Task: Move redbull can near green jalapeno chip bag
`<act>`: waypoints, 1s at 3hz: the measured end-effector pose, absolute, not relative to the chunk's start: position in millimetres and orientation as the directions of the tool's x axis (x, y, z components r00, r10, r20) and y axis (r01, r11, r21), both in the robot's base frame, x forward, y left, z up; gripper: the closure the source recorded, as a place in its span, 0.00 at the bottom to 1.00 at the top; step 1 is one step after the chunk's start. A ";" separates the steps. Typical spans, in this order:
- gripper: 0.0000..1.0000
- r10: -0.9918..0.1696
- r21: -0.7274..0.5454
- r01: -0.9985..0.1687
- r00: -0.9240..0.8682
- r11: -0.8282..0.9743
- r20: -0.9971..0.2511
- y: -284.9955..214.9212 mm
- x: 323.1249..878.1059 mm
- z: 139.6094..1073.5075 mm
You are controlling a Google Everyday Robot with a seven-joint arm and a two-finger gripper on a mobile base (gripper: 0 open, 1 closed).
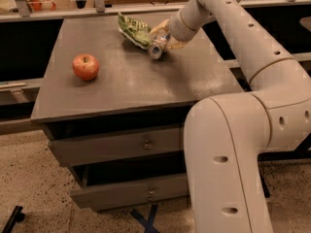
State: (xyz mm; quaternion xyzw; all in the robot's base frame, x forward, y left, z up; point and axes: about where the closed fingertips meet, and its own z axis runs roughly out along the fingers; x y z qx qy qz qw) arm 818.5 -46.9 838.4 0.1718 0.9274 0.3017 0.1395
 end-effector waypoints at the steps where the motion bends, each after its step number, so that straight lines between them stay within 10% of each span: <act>1: 0.00 0.403 0.608 0.234 -0.902 0.759 -0.155 -46.9 818.3 843.7; 3: 0.00 0.403 0.608 0.234 -0.902 0.759 -0.155 -46.9 818.0 851.6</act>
Offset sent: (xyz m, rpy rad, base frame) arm -0.0287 0.0253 0.0435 0.0483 -0.1096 0.1099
